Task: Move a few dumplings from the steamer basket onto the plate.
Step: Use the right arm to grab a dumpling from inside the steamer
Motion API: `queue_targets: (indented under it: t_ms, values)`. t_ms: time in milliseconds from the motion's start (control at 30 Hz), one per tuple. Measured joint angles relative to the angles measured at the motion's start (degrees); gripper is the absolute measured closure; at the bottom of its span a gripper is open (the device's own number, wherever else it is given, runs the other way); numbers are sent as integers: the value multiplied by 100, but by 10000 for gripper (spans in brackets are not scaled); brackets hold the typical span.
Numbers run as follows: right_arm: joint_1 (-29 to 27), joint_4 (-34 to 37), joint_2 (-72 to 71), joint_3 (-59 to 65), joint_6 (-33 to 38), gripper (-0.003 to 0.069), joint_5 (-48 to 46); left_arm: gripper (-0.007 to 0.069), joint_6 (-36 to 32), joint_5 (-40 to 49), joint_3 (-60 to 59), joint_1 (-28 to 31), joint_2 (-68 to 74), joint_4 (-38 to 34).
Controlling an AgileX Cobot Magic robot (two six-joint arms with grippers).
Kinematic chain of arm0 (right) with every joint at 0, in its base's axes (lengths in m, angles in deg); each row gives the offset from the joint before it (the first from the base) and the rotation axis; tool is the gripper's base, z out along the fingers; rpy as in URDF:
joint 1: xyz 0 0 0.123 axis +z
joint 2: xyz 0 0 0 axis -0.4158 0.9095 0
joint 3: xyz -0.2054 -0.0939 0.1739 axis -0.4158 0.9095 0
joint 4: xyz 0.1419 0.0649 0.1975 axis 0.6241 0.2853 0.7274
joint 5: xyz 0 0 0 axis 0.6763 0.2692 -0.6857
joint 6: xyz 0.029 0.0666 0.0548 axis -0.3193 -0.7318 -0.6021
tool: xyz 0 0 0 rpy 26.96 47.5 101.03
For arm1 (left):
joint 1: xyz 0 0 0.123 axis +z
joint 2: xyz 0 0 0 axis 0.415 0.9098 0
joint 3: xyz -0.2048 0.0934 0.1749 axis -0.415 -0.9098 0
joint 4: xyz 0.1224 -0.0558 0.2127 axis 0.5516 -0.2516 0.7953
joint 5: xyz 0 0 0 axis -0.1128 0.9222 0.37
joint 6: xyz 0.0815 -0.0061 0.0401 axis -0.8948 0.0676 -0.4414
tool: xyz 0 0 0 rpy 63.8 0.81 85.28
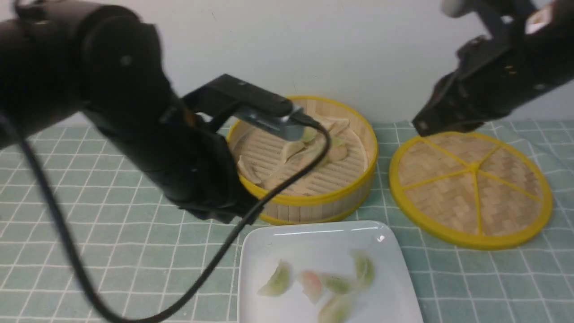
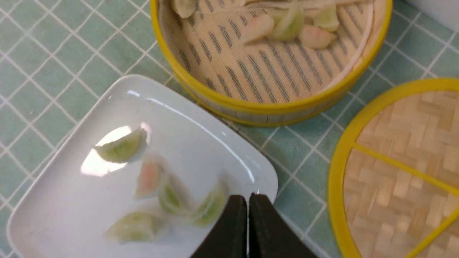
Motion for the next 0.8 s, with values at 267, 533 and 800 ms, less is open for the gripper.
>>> queue_targets:
  t_ms: [267,533,800]
  values:
    - [141,90,1932,-1237,79,452,897,631,157,52,-758,489,-1256,5]
    - [141,322,3685,-2295,140,246,1817,631,241,411,-863,511,-1969,326]
    - [141,125,4641,-2772,-51,224,2299,631,708,743,-864,516,-2187,1246]
